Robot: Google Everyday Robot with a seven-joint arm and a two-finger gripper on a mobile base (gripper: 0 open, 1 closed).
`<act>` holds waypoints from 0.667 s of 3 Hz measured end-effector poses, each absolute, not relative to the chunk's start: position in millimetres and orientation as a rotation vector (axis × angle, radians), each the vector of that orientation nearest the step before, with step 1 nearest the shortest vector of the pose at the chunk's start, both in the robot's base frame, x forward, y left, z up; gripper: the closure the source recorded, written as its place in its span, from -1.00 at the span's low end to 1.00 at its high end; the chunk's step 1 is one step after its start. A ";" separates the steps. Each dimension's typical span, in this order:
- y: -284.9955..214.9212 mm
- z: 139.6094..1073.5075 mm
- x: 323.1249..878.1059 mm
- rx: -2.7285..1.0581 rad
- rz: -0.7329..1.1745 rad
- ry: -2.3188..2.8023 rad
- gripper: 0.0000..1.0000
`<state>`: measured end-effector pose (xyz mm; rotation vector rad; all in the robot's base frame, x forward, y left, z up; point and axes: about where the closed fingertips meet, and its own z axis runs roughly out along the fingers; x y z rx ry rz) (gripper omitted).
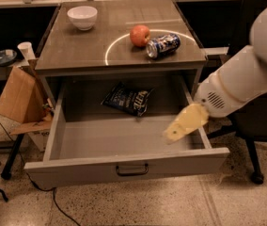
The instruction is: Pick blue chip bag from top drawer and place on counter
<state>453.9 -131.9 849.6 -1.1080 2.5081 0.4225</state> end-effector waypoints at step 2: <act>-101.0 808.8 499.2 -0.632 0.566 2.554 -1.00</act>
Offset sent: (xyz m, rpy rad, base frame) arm 0.0157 0.0222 -0.0376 0.0937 0.0583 -0.1380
